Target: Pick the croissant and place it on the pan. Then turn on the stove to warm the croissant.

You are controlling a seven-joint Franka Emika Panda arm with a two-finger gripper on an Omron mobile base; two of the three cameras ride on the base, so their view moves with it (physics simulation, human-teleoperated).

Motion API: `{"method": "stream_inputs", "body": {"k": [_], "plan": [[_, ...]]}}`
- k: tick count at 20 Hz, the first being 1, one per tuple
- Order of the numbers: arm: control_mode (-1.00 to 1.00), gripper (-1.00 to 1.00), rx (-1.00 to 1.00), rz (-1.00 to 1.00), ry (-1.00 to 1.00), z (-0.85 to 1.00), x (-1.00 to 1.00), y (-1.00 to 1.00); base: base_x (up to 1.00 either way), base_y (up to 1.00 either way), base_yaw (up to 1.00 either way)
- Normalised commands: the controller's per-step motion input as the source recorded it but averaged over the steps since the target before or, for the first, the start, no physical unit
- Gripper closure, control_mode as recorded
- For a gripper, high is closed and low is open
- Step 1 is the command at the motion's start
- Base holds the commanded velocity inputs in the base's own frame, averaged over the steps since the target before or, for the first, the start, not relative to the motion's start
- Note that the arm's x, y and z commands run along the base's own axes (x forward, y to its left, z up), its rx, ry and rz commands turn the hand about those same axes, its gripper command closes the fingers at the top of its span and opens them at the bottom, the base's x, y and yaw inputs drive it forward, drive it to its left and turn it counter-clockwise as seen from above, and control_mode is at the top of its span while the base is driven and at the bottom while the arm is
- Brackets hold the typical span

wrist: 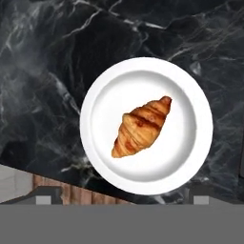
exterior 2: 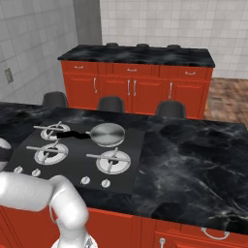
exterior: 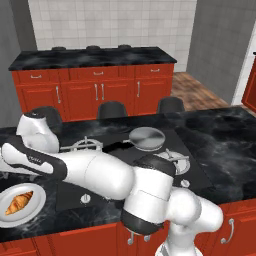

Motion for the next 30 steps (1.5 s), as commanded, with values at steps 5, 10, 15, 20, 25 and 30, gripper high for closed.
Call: {"method": "stream_inputs", "body": {"k": [5, 10, 15, 20, 25, 30], "plan": [[-1.00, -1.00, -0.01, 0.00, 0.16, -0.52, 0.07, 0.00, 0.00, 0.00, 0.00], [-1.00, -1.00, 0.00, 0.00, 0.10, -0.27, 0.00, 0.01, 0.00, 0.00, 0.00], [-1.00, -1.00, 0.00, 0.00, 0.07, -0.36, 0.00, 0.19, 0.00, 0.00, 0.00], [-1.00, -1.00, 0.00, 0.00, 0.01, -0.22, 0.00, 0.24, 0.00, 0.00, 0.00], [-1.00, -1.00, 0.00, 0.00, 0.01, -0.21, 0.00, 0.02, 0.00, 0.00, 0.00], [-1.00, -1.00, 0.00, 0.00, 0.02, -0.28, 0.00, 0.00, 0.00, 0.00, 0.00]]}}
